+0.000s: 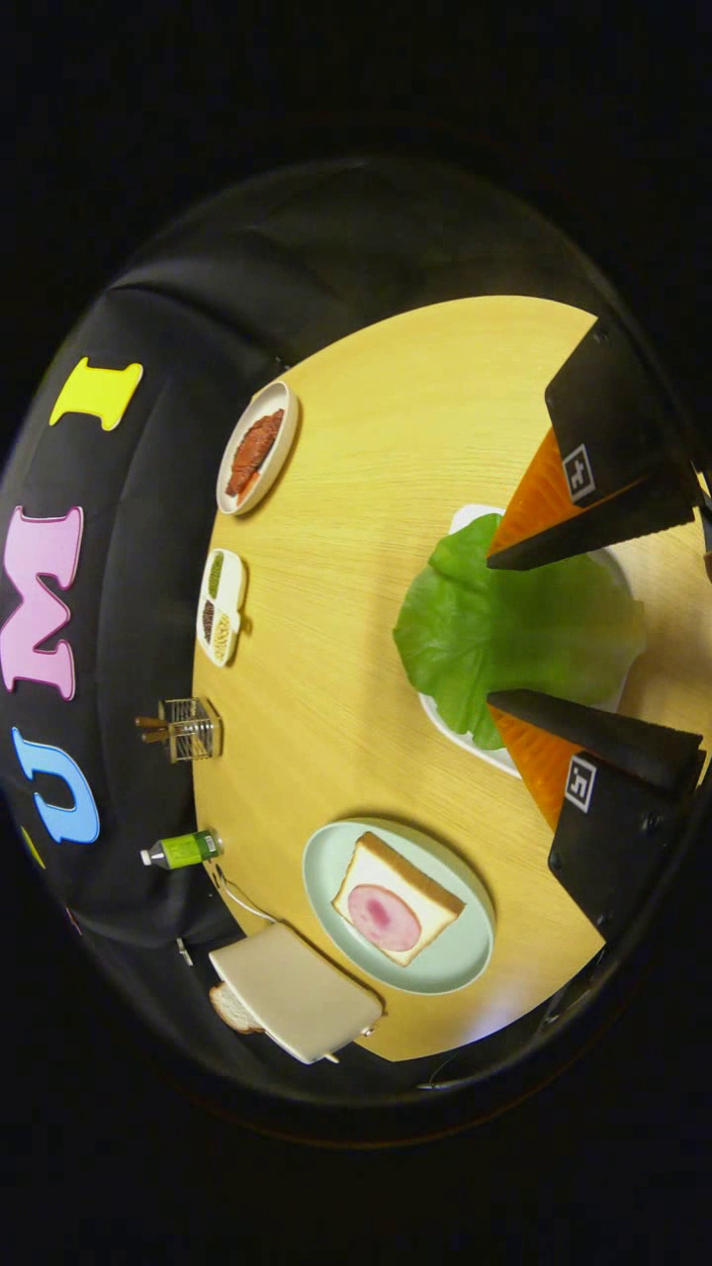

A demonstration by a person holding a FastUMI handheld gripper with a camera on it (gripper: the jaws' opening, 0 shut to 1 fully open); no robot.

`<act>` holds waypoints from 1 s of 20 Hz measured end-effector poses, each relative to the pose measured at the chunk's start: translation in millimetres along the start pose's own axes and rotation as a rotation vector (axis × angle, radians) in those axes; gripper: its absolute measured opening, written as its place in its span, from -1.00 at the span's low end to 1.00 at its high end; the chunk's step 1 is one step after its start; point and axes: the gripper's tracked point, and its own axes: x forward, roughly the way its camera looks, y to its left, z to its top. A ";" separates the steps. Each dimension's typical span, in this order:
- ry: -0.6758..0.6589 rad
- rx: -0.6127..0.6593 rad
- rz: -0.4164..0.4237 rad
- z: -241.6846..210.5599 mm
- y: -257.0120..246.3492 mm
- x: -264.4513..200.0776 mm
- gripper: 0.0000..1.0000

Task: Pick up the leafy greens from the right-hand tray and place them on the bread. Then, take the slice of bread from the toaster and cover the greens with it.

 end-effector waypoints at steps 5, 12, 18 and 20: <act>0.021 0.025 0.026 -8.8 -0.1 8.9 0.32; 0.028 0.047 0.030 -6.9 1.6 8.9 -0.84; -0.093 0.021 0.031 34.8 5.8 -31.9 -0.84; -0.135 0.021 0.050 51.9 15.2 -49.3 -0.84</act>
